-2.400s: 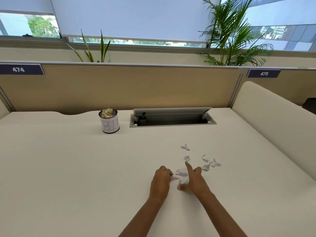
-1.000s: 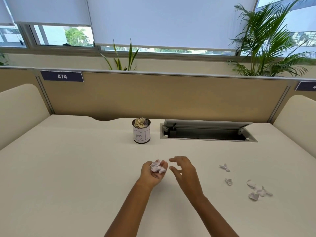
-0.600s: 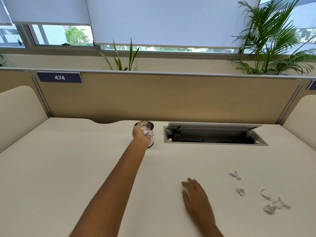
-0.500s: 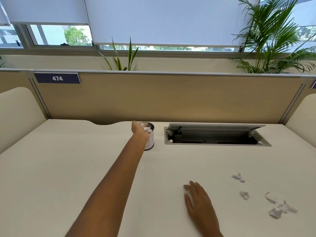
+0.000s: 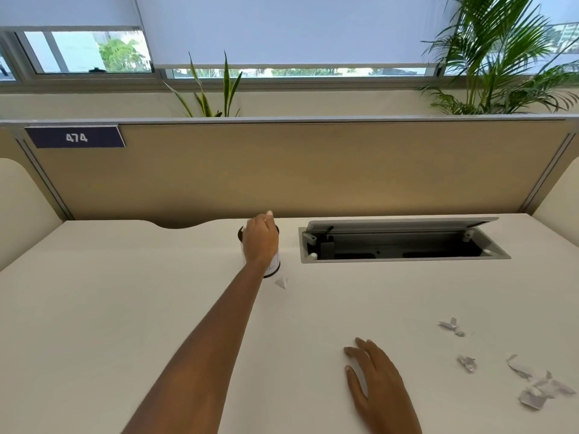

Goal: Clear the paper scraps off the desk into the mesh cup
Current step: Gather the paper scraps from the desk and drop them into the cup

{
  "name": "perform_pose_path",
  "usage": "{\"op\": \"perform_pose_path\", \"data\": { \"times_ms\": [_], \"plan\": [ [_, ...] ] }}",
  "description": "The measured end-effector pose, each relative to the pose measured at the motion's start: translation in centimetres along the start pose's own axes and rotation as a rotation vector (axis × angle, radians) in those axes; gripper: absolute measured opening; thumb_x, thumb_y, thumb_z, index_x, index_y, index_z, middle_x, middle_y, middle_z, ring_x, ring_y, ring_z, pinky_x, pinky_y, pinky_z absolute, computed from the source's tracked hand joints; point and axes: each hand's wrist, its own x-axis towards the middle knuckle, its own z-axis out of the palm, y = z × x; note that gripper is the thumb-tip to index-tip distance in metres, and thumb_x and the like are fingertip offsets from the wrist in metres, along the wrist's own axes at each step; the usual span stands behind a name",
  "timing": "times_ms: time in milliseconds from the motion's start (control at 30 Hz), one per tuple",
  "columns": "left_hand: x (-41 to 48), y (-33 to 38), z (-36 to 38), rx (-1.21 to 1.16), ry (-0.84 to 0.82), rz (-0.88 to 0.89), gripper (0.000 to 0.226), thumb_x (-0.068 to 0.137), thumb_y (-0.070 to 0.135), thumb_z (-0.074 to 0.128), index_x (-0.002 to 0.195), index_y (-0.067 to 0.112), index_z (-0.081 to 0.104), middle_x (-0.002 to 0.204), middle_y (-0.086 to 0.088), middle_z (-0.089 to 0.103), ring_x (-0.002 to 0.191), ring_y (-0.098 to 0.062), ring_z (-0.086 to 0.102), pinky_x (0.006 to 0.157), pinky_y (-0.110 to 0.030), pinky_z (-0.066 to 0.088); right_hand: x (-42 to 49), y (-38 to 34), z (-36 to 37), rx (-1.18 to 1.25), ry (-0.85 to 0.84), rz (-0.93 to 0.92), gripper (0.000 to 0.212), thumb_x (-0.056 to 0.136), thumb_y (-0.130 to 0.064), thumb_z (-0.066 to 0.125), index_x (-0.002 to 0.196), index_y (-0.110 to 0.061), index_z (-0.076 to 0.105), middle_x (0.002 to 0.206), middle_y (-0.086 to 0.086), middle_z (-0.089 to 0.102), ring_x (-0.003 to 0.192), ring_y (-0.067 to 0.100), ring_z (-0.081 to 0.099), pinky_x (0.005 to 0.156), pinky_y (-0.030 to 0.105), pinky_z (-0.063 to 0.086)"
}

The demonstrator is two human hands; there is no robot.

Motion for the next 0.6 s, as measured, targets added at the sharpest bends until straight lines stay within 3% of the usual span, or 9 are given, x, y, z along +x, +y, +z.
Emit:
{"op": "perform_pose_path", "data": {
  "times_ms": [133,300,367,433,500,567,600],
  "plan": [
    [-0.7,-0.9,0.3,0.297,-0.042,0.208,0.037,0.102,0.017,0.028,0.103,-0.004,0.058,0.111,-0.021,0.064,0.107,-0.034,0.055,0.095,-0.043,0.042,0.0,-0.1,0.0,0.028,-0.002,0.019,0.077,0.094,-0.051,0.005,0.086,-0.014,0.072,0.096,0.007,0.074,0.093,0.029,0.07,0.064,0.042,0.059],
    [-1.0,-1.7,0.2,0.743,-0.15,0.371,0.037,0.101,0.022,0.024,0.123,0.007,0.049,0.128,-0.011,0.057,0.122,-0.026,0.049,0.107,-0.036,0.03,0.1,-0.3,-0.3,0.027,-0.012,0.032,0.077,0.094,-0.051,0.005,0.086,-0.014,0.072,0.096,0.008,0.074,0.093,0.029,0.07,0.065,0.043,0.059],
    [-1.7,-2.0,0.0,0.802,-0.134,0.433,0.037,0.099,0.019,0.027,0.13,0.009,0.045,0.137,-0.012,0.048,0.133,-0.026,0.038,0.113,-0.037,0.024,0.0,-0.4,-0.4,0.025,-0.016,0.035,0.077,0.093,-0.052,0.005,0.087,-0.014,0.072,0.097,0.008,0.074,0.093,0.029,0.07,0.066,0.043,0.059],
    [-3.2,-2.1,-0.3,0.722,-0.092,0.582,0.038,0.089,0.004,0.042,0.125,0.003,0.053,0.134,-0.019,0.051,0.132,-0.033,0.041,0.112,-0.043,0.032,0.0,-0.5,-0.5,0.028,-0.028,0.047,0.078,0.094,-0.051,0.005,0.087,-0.013,0.072,0.096,0.008,0.074,0.093,0.029,0.07,0.066,0.043,0.059],
    [-5.3,-2.6,-0.8,0.586,-0.123,0.782,0.041,0.065,-0.012,0.062,0.104,-0.002,0.069,0.112,-0.025,0.066,0.109,-0.04,0.062,0.09,-0.044,0.054,0.1,-0.6,-0.7,0.025,-0.04,0.055,0.078,0.094,-0.051,0.005,0.086,-0.013,0.072,0.095,0.007,0.074,0.092,0.028,0.07,0.065,0.043,0.059],
    [-7.3,-3.9,-1.2,0.57,-0.217,0.898,0.043,0.049,-0.015,0.073,0.088,0.003,0.074,0.095,-0.019,0.073,0.083,-0.034,0.071,0.064,-0.035,0.06,0.4,-0.7,-0.7,0.023,-0.053,0.059,0.078,0.094,-0.051,0.004,0.086,-0.014,0.072,0.096,0.007,0.074,0.092,0.028,0.07,0.065,0.043,0.059],
    [-8.0,-4.6,-1.3,0.589,-0.264,0.908,0.042,0.047,-0.014,0.075,0.085,0.005,0.074,0.091,-0.016,0.073,0.077,-0.031,0.071,0.058,-0.031,0.06,0.5,-0.7,-0.7,0.017,-0.061,0.06,0.078,0.094,-0.051,0.004,0.087,-0.014,0.072,0.096,0.006,0.074,0.093,0.028,0.07,0.065,0.043,0.059]
  ]
}}
